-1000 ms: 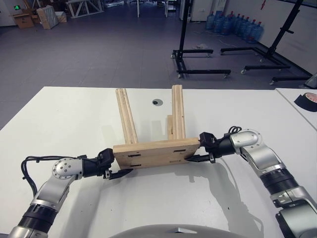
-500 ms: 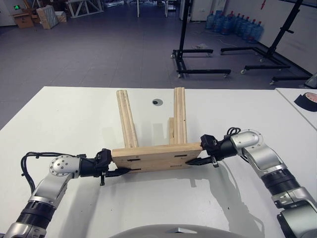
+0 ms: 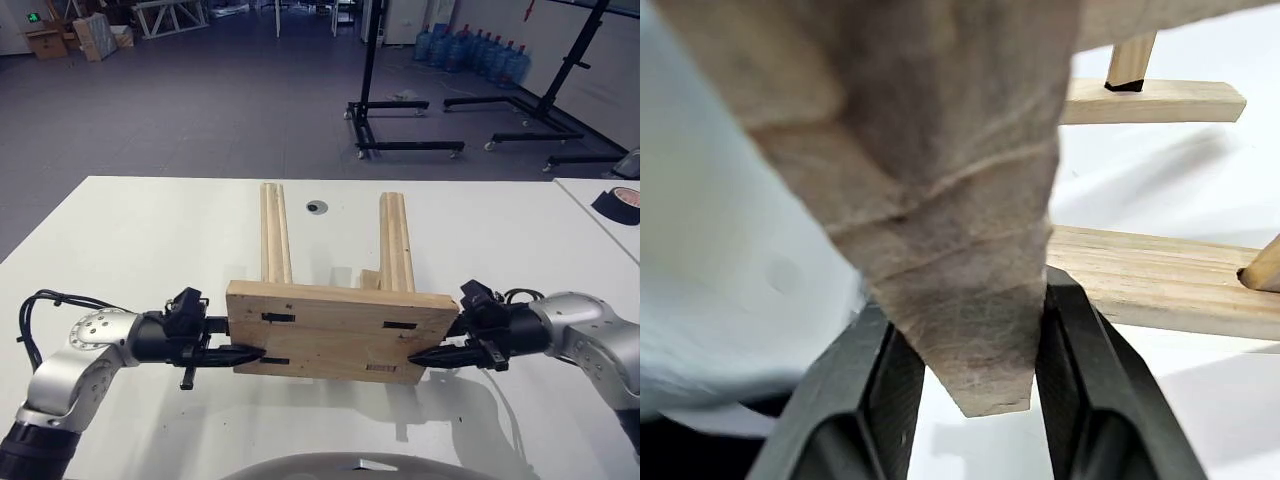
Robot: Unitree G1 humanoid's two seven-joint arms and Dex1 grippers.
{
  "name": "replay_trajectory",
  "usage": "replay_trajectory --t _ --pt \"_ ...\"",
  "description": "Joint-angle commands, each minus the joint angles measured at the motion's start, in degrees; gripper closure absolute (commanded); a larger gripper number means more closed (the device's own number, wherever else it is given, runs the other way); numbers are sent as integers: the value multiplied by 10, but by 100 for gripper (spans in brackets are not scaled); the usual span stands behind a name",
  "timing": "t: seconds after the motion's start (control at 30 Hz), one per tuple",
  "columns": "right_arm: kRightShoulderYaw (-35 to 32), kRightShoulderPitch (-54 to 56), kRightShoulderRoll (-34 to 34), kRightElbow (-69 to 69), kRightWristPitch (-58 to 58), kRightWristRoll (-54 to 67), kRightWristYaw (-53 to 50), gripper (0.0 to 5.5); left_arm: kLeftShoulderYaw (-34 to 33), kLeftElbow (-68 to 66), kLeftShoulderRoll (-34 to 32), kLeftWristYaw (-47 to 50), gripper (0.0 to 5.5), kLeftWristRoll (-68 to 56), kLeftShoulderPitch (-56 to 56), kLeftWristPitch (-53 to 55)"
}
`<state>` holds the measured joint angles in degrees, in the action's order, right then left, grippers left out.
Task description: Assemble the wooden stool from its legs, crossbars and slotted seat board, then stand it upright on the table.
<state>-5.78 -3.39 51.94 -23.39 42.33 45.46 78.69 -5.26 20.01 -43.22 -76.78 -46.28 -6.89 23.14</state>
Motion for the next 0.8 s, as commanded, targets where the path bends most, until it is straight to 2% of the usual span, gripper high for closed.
replay_trajectory --t 0.03,0.13,0.27,0.43,0.6,0.7,0.8 --pt "-61 -53 9 -137 110 271 -94 413 -38 193 32 162 398 -190 -88 72" --pt "-103 -95 58 -159 127 436 -164 413 -53 255 29 228 398 -268 -139 86" --pt "-123 -126 124 -151 98 624 -276 413 -61 304 48 361 398 -376 -166 58" --pt "-137 -200 121 -183 48 675 -325 413 -44 360 80 547 398 -494 -164 -11" --pt "-47 -233 88 -243 -58 675 -384 413 -6 378 101 672 401 -548 -117 -26" --pt "16 -249 47 -271 -141 675 -484 411 -6 372 111 735 402 -573 -83 -41" --pt "94 -217 -27 -299 -234 675 -624 405 1 351 115 785 402 -562 -54 -34"
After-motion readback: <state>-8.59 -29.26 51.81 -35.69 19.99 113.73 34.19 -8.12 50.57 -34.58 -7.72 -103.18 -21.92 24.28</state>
